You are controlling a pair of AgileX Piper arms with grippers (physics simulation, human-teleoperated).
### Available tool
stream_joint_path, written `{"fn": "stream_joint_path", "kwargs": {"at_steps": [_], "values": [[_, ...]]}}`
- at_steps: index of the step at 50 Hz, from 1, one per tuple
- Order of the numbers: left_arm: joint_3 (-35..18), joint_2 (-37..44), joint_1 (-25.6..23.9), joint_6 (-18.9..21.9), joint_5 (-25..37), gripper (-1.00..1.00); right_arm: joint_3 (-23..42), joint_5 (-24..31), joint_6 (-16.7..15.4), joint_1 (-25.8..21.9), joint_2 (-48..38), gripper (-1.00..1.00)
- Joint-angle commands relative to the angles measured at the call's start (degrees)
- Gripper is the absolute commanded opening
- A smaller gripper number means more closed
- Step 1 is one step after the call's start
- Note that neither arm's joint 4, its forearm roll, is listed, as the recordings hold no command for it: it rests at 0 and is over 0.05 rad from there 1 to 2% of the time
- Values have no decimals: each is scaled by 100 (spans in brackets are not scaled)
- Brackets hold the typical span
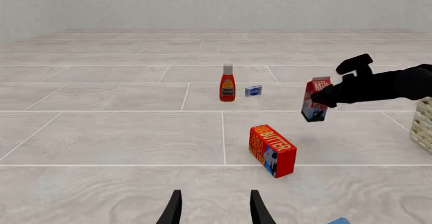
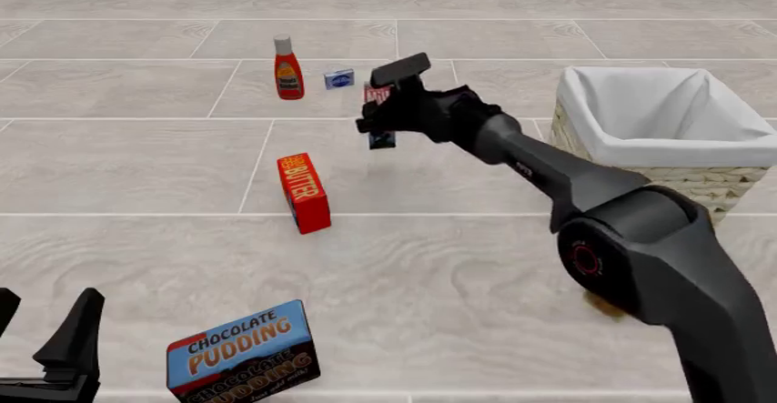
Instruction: Pick the milk and place it in the basket.
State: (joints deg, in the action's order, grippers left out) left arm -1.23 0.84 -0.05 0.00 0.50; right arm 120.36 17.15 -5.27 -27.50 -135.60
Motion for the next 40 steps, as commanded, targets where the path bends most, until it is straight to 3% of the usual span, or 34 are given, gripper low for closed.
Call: {"fn": "stream_joint_path", "kwargs": {"at_steps": [1, 40], "values": [[0, 0, 0, 0, 0, 100, -509, -253, -26, -11, 777, -100], [0, 0, 0, -1, 0, 100, -2316, -554, -204, 88, 3172, -100]]}}
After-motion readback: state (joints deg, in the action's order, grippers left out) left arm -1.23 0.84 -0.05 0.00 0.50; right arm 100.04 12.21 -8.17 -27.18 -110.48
